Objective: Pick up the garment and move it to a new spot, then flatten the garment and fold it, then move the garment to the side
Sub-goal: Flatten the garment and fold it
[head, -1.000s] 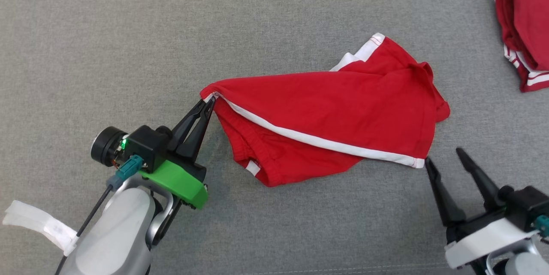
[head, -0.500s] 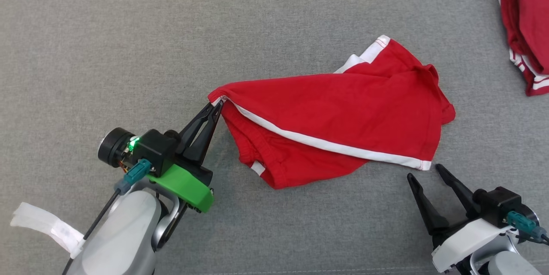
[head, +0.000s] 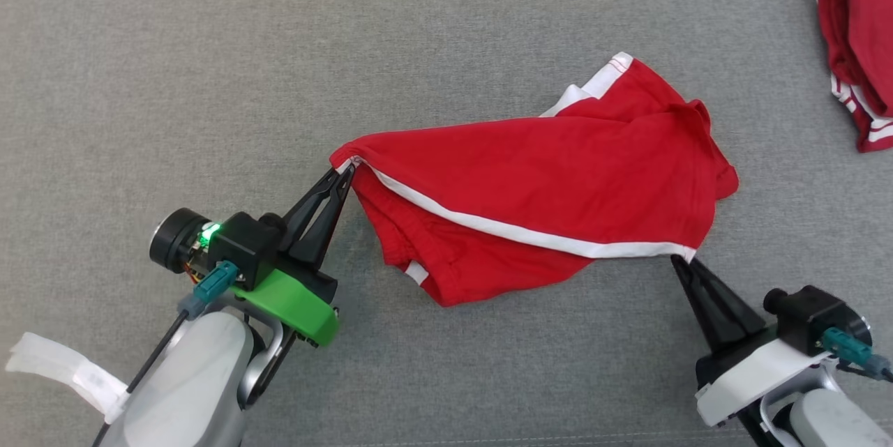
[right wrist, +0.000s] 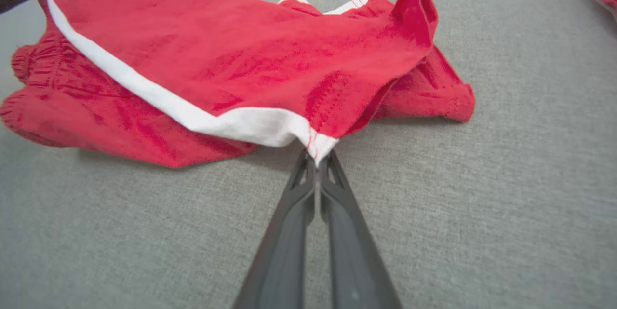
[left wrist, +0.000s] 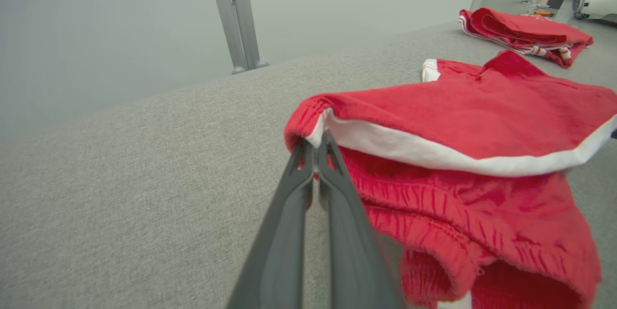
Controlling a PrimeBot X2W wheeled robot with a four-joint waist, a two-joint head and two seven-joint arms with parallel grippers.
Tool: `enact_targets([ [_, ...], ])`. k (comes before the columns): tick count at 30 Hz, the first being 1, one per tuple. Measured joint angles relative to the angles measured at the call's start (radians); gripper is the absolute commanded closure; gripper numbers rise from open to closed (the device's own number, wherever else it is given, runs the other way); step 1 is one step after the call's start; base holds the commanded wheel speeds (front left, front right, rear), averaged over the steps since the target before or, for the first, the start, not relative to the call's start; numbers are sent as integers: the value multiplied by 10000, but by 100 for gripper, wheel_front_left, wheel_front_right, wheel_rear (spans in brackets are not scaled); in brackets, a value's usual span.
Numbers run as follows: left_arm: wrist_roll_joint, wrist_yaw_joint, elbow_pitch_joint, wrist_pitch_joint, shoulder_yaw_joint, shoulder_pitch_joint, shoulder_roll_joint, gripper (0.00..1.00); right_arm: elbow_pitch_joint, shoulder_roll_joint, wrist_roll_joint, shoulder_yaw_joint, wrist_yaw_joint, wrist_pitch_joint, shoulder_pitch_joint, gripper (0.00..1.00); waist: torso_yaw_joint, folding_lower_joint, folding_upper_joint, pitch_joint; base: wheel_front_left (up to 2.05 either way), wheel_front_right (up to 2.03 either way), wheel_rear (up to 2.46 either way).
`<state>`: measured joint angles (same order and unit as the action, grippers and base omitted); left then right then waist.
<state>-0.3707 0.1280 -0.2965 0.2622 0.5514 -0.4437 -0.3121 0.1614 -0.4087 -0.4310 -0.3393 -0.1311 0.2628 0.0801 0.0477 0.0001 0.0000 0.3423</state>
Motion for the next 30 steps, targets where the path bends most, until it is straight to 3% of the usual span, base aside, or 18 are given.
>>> enact_targets([
  [6,242,8,790,0,146,24,-447,100,-1732,-238,33,892,0,-2,-2,100,-274,0,0,-158,0,0,0],
  [13,-4,12,2408,-276,1108,-746,-1776,100,-3014,-1574,-433,1795,0,-2,1326,100,-553,0,0,-465,0,0,0],
  [17,-650,12,3177,-1020,1680,-2629,-2723,100,-2592,-2266,-817,1843,0,-418,3103,100,-583,0,0,-414,0,0,0],
  [22,-1699,13,3018,-1601,2702,-5722,-3359,100,-1476,-2683,-1411,1298,0,-1388,5973,100,-549,-1,0,-6,0,0,0],
  [26,-1881,33,2034,-1204,3440,-8386,-3359,100,-453,-2552,-1423,780,0,-1285,8470,100,-504,-1,0,531,0,0,0],
  [30,-1509,36,966,-311,3645,-10384,-2936,100,276,-2420,-1116,602,0,-700,10070,100,-503,-1,0,1055,0,0,0],
])
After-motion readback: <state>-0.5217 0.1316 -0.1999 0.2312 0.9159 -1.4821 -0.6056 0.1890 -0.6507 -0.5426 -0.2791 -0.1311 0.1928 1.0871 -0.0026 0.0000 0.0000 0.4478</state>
